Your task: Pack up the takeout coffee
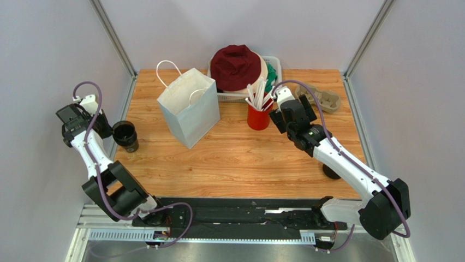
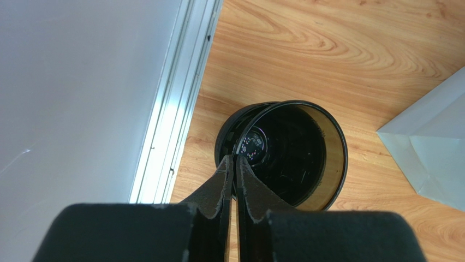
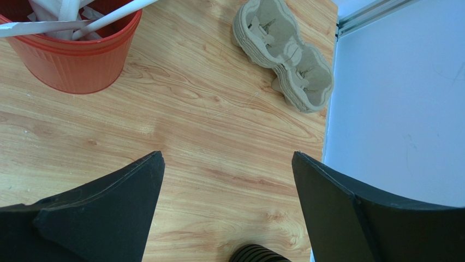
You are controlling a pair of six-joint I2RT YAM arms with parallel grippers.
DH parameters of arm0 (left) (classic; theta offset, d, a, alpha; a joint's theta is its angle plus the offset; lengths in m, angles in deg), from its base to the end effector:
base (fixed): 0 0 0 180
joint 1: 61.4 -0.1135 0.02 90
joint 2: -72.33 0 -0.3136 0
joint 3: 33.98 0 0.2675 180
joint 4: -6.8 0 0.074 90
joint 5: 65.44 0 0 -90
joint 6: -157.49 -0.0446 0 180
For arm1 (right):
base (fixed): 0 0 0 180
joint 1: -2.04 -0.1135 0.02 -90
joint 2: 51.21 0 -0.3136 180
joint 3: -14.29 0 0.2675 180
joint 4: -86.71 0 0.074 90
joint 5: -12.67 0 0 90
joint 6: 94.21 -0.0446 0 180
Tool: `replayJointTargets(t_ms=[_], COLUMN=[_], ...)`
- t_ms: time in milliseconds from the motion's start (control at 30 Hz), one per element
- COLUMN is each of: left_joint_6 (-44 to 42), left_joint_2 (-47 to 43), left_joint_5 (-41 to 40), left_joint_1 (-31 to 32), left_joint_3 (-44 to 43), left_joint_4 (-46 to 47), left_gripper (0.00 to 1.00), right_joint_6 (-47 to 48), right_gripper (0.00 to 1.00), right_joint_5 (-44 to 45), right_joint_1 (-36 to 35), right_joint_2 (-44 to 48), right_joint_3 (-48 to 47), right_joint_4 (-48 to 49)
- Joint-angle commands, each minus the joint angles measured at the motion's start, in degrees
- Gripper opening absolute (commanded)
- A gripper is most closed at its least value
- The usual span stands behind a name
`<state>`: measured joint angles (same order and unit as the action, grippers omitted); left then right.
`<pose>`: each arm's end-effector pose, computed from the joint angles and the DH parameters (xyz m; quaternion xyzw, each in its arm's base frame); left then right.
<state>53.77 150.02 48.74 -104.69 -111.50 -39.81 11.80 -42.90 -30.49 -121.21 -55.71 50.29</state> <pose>0.2303 0.1918 0.3355 -0.1574 0.8987 0.0007 0.4094 0.2407 0.1236 0.3424 -0.2289 0.8321 -0.1996 0.4640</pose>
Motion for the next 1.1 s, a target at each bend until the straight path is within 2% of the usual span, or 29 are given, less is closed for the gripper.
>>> replayJointTargets(t_ms=[0, 100, 333, 767, 1067], left_joint_6=[1.41, 1.76, 3.34, 3.70, 0.98], left_joint_2=[-4.48, -4.30, -5.97, -8.61, -11.33], left_joint_5=[1.48, 2.27, 4.11, 10.88, 20.27], left_joint_1=[-0.74, -0.83, -1.62, -1.89, -1.80], left_joint_3=[-2.24, -2.94, -4.17, -13.23, -16.92], left_joint_4=[1.31, 0.78, 0.52, -4.58, -9.41], left_gripper=[0.09, 0.06, 0.06, 0.07, 0.08], right_joint_6=[-1.24, -1.16, -0.98, -0.72, -1.24], right_gripper=[0.94, 0.94, 0.94, 0.94, 0.95], right_joint_5=[-0.16, 0.02, 0.19, 0.63, 1.86], right_joint_1=[0.19, 0.10, 0.19, 0.28, 0.80], right_joint_2=[1.97, 2.06, 2.58, 3.11, 2.85], right_joint_3=[-1.32, -1.24, -1.06, -0.88, -1.24], right_joint_4=[0.79, 0.79, 1.14, 1.49, 1.58])
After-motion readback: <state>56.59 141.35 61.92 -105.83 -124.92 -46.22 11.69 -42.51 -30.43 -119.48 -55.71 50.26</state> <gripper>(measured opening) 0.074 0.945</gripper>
